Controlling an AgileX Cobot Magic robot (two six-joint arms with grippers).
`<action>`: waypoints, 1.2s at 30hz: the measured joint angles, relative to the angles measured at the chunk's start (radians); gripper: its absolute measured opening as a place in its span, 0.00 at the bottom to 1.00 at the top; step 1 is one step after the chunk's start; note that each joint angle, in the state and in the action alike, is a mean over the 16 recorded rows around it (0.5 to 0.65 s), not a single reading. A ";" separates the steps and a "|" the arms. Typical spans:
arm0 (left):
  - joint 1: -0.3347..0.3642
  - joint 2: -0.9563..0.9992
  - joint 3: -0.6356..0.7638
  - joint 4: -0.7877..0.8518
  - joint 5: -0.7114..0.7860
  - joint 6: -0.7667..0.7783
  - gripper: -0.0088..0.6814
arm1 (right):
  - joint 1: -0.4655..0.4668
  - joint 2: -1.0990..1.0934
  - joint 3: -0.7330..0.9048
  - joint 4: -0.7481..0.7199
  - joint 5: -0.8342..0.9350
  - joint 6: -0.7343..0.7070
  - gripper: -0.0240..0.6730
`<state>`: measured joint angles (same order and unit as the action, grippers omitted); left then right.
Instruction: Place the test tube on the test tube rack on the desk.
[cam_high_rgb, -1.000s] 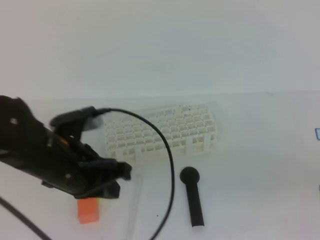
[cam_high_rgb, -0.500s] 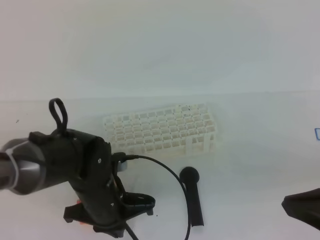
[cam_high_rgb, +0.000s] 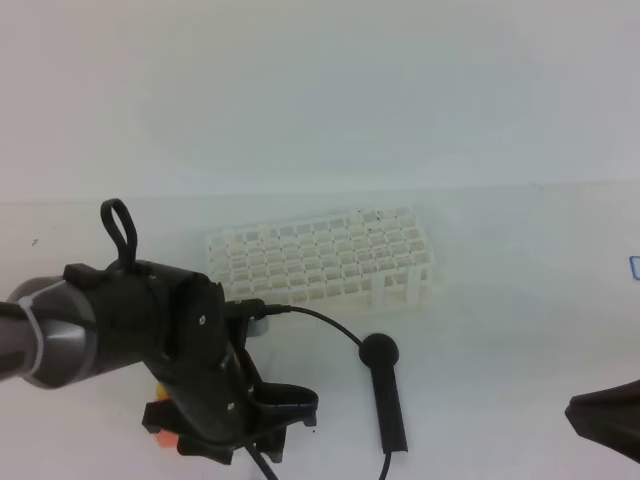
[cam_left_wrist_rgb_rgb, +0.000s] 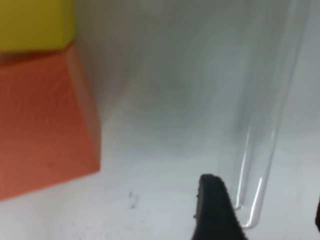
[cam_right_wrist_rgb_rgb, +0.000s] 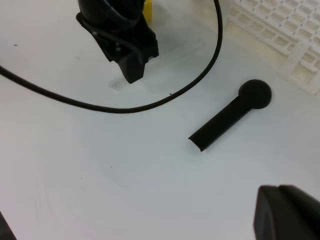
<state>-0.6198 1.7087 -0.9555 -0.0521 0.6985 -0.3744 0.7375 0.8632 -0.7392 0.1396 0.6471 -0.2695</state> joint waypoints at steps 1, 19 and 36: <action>0.000 0.004 0.000 -0.002 -0.002 0.006 0.55 | 0.000 0.000 0.000 0.000 0.000 0.000 0.03; 0.000 0.083 0.000 -0.016 -0.011 0.051 0.46 | 0.000 0.000 0.000 0.006 0.001 -0.002 0.03; 0.000 0.100 -0.001 -0.058 -0.014 0.159 0.14 | 0.000 0.000 0.000 0.007 0.001 -0.002 0.03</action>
<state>-0.6200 1.8088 -0.9564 -0.1102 0.6841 -0.2157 0.7375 0.8633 -0.7392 0.1462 0.6479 -0.2717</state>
